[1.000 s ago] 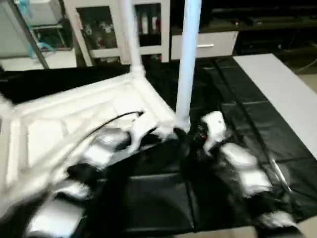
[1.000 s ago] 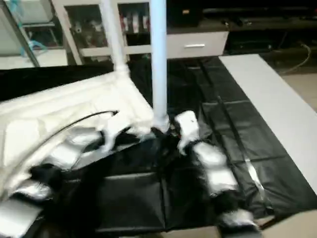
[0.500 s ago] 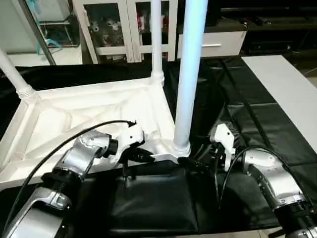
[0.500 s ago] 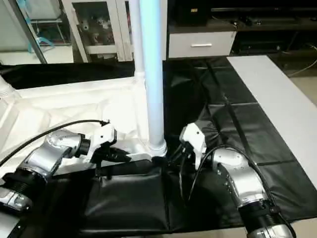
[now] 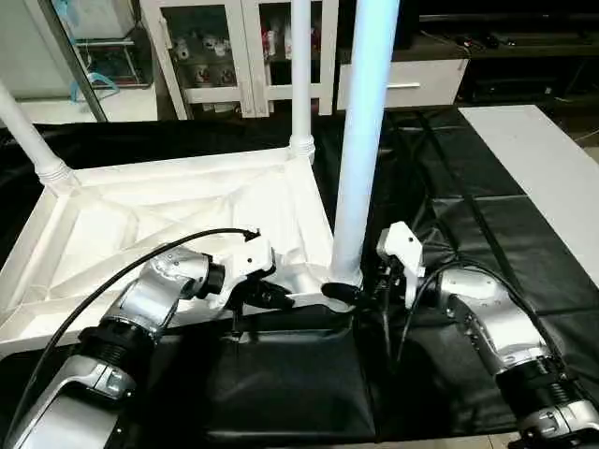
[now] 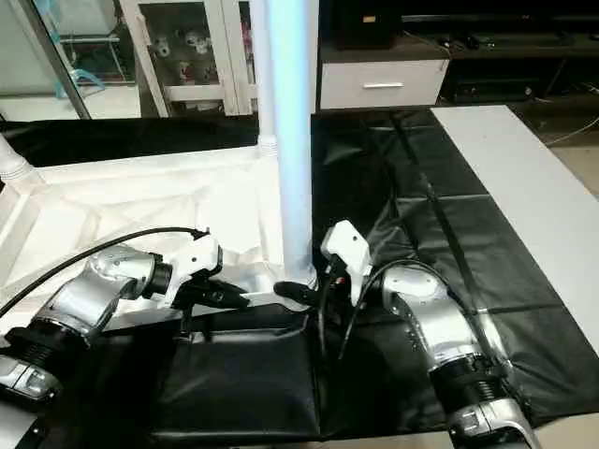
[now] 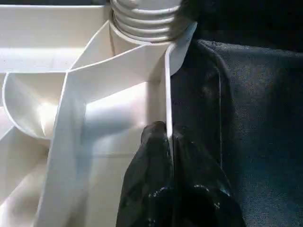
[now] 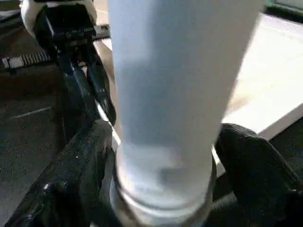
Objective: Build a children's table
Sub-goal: Rotate leg to tighten
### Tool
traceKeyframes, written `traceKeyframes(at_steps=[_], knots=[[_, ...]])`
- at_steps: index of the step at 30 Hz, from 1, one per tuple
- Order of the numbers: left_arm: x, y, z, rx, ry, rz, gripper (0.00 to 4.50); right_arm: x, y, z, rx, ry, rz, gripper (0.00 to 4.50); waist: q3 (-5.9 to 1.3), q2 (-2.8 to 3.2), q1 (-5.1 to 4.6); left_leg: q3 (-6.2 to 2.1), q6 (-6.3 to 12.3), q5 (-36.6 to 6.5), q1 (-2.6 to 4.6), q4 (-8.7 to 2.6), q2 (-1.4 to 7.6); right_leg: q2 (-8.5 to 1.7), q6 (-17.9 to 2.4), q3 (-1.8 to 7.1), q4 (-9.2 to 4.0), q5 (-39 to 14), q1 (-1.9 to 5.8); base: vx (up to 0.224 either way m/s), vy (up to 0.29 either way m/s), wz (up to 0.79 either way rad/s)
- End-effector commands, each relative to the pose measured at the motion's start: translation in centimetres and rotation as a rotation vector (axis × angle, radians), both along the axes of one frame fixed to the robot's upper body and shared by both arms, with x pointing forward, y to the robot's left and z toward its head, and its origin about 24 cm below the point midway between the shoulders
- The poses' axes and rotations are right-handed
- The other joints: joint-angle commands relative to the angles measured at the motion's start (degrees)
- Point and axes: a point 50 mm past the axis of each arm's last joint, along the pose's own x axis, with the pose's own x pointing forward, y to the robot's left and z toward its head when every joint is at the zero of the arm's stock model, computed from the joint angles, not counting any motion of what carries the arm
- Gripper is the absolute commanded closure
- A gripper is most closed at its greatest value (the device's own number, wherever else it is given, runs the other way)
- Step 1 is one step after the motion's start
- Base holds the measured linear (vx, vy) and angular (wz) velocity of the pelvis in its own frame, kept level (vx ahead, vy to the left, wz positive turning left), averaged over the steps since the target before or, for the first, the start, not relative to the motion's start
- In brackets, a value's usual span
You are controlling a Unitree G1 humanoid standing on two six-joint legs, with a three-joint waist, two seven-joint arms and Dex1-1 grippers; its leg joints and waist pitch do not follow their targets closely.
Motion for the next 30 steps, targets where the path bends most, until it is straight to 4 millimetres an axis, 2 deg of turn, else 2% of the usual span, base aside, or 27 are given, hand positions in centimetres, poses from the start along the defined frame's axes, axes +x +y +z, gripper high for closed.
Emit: traceKeyframes(at_steps=[1,2,3,4,8,17,18,20,21,22,23,24,25,26,28,29,30], knots=[[-0.7,-0.6,-0.4,0.020,0.027,-0.063,4.50,0.2,0.0,0.2,-0.012,-0.010,0.015,1.30,-3.75,-0.48,-0.18,-1.70,4.62,-7.22,1.07,-3.66,4.31,-5.08,-14.90,2.94,-3.32,-1.06,2.43,0.000,0.000,0.00],[-0.7,-0.6,-0.4,0.020,0.028,-0.062,4.50,0.2,-0.1,0.2,-0.014,-0.009,0.015,1.30,-3.79,-0.42,-0.19,-1.71,4.71,-6.98,1.12,-3.64,4.32,-5.02,-14.90,2.92,-3.26,-0.70,2.40,0.000,0.000,0.00],[-0.7,-0.6,-0.4,0.022,0.030,-0.062,4.50,0.2,-0.1,0.3,-0.015,-0.007,0.019,1.55,-3.85,-0.44,-0.21,-1.71,4.99,-6.35,1.12,-3.56,4.30,-4.94,-15.03,2.90,-3.12,0.38,2.38,0.000,0.000,0.00],[-0.7,-0.5,-0.5,0.023,0.029,-0.061,4.50,0.2,-0.1,0.3,-0.016,-0.006,0.021,1.59,-3.88,-0.46,-0.18,-1.70,5.27,-5.97,1.11,-3.49,4.29,-4.96,-15.20,2.88,-3.05,1.09,2.39,0.000,0.000,0.00],[-0.6,-0.5,-0.4,0.023,0.034,-0.060,4.50,0.3,-0.1,0.3,-0.016,-0.004,0.022,1.81,-3.87,-0.53,-0.16,-1.66,5.44,-6.12,1.08,-3.45,4.25,-4.99,-15.27,2.88,-3.10,0.51,2.42,0.000,0.000,0.00],[-0.6,-0.6,-0.6,0.021,0.037,-0.039,4.50,0.4,0.5,0.1,0.031,-0.007,-0.005,1.83,-3.86,-0.55,-0.26,-1.65,5.59,-6.18,1.04,-3.39,4.23,-5.05,-15.51,2.83,-3.10,-0.06,2.38,0.000,0.000,0.00],[-0.2,-0.9,-0.8,0.024,0.020,0.003,4.50,0.7,0.6,-0.2,0.038,-0.006,-0.069,1.83,-3.81,-0.60,-0.28,-1.65,5.47,-6.42,1.04,-3.41,4.22,-5.00,-15.42,2.85,-3.15,-0.50,2.38,0.000,0.000,0.00],[1.5,-2.3,-1.2,0.001,-0.033,0.198,4.50,1.7,1.5,-1.5,0.064,0.025,-0.283,1.83,-3.36,-0.52,-0.76,-1.59,3.78,-9.41,1.24,-3.73,4.08,-5.04,-15.11,2.97,-3.88,-5.35,1.95,0.000,0.000,0.00],[1.6,-2.3,-1.2,-0.001,-0.035,0.208,4.50,1.8,1.5,-1.6,0.067,0.028,-0.293,1.83,-3.19,-0.56,-0.85,-1.75,1.89,-12.30,1.62,-4.05,4.11,-5.19,-14.48,3.02,-4.39,-10.24,1.90,0.000,0.000,0.00],[2.6,-3.8,-1.1,-0.035,-0.043,0.321,4.50,2.6,2.4,-2.2,0.095,0.060,-0.459,1.83,-3.12,-0.34,-0.92,-1.97,0.42,-14.30,1.74,-4.26,4.11,-5.32,-13.39,3.04,-4.59,-13.79,2.05,0.000,0.000,0.00],[2.6,-3.8,-1.1,-0.035,-0.043,0.321,4.50,2.6,2.4,-2.2,0.095,0.060,-0.459,1.83,-3.07,-0.36,-1.19,-1.89,-0.26,-14.85,1.76,-4.34,4.05,-5.25,-13.20,3.10,-4.61,-14.54,1.90,0.000,0.000,0.00],[3.1,-4.3,-0.9,-0.042,-0.054,0.371,4.50,3.1,2.6,-2.4,0.097,0.074,-0.545,1.84,-2.96,-0.42,-1.32,-2.08,-0.77,-15.75,1.74,-4.58,4.09,-5.26,-12.71,3.08,-4.79,-15.65,1.93,0.000,0.000,0.00],[3.5,-4.8,-0.8,-0.047,-0.063,0.417,4.50,3.5,2.7,-2.6,0.097,0.085,-0.611,1.84,-3.16,-0.38,-1.90,-2.29,-1.77,-16.36,1.74,-4.78,4.03,-5.21,-12.04,3.04,-4.77,-15.29,2.05,0.000,0.000,0.00],[3.6,-5.0,-0.8,-0.049,-0.065,0.434,4.50,3.7,2.8,-2.7,0.097,0.089,-0.633,1.84,-3.25,-0.21,-2.01,-2.32,-1.80,-16.00,1.66,-4.78,4.02,-5.18,-11.95,3.03,-4.71,-14.21,2.13,0.000,0.000,0.00],[4.4,-5.8,-0.5,-0.052,-0.081,0.554,4.50,4.5,3.1,-2.7,0.088,0.086,-0.753,1.84,-3.41,-0.08,-2.12,-2.06,-0.49,-14.74,1.62,-4.51,3.86,-5.12,-12.25,3.08,-4.67,-10.78,2.06,0.000,0.000,0.00],[4.8,-6.3,-0.4,-0.048,-0.092,0.629,4.50,5.0,3.3,-2.6,0.079,0.079,-0.844,1.84,-3.36,-0.03,-2.32,-1.90,-0.42,-14.63,1.61,-4.48,3.79,-5.10,-12.50,3.10,-4.77,-10.64,1.95,0.000,0.000,0.00],[5.0,-6.4,-0.3,-0.048,-0.101,0.650,4.50,5.1,3.3,-2.6,0.078,0.077,-0.858,1.84,-3.38,-0.07,-2.50,-1.82,-0.55,-14.70,1.66,-4.38,3.64,-5.09,-12.77,3.09,-4.83,-10.91,1.83,0.000,0.000,0.00]])
